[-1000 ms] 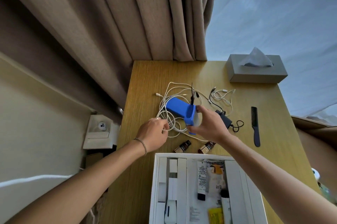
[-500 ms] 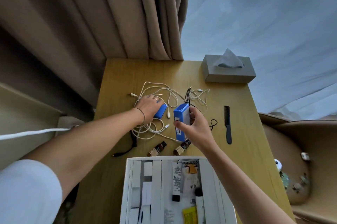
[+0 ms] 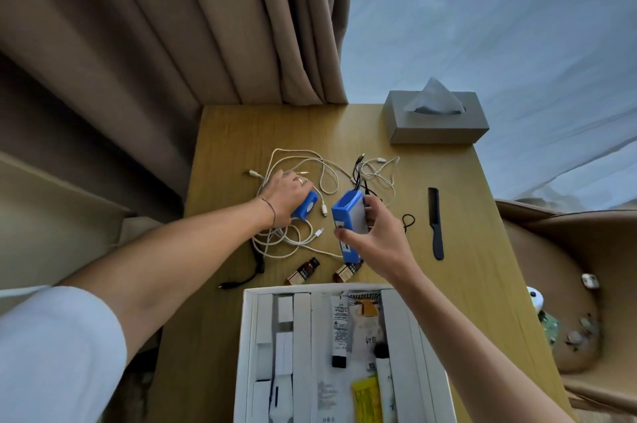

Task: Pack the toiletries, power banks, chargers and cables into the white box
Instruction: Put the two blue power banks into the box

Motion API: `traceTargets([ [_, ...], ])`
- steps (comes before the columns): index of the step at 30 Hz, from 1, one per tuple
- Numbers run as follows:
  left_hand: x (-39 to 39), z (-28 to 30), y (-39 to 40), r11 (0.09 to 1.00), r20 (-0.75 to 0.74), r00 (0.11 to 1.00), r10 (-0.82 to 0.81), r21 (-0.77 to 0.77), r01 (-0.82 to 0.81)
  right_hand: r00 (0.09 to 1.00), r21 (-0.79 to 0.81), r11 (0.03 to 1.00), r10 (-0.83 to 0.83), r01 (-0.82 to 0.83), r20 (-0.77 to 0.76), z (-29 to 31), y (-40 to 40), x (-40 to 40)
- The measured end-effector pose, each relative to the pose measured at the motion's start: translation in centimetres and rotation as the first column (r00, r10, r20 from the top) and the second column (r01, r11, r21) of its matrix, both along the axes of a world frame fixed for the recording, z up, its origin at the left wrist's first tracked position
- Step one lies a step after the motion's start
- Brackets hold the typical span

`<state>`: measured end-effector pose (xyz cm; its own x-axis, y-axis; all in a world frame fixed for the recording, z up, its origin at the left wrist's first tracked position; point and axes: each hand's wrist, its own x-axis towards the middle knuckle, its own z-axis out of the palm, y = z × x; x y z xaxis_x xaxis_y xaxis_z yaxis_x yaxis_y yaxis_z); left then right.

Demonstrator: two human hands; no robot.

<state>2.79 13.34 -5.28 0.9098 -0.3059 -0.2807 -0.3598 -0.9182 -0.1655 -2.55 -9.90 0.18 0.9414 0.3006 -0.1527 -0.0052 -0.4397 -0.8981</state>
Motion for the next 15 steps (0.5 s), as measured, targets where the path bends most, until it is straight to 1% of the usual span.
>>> traceTargets([
  [4,-1.4,0.7,0.7,0.976,0.040,0.994,0.104,-0.196,-0.094,1.000,0.014,1.000,0.000,0.000,0.003,0.8,-0.4,-0.5],
  [7,-2.3,1.8,1.1,0.908,0.091,0.973,0.210,-0.388,-0.160,1.000,0.058,0.998,-0.020,0.020,0.013,1.8,-0.8,-1.1],
  [11,-3.6,4.5,1.4,0.779,0.176,0.927,0.331,-0.605,-0.163,0.999,0.137,0.990,-0.036,0.032,0.024,3.5,-1.7,-2.0],
  [13,-4.4,6.4,1.3,0.687,0.198,0.896,0.398,-0.711,-0.148,0.998,0.161,0.986,-0.051,0.047,0.024,4.3,-2.1,-2.4],
  [15,-5.2,8.3,1.1,0.587,0.173,0.875,0.453,-0.797,-0.146,0.998,0.176,0.983,-0.058,0.053,0.025,5.0,-2.5,-2.9],
])
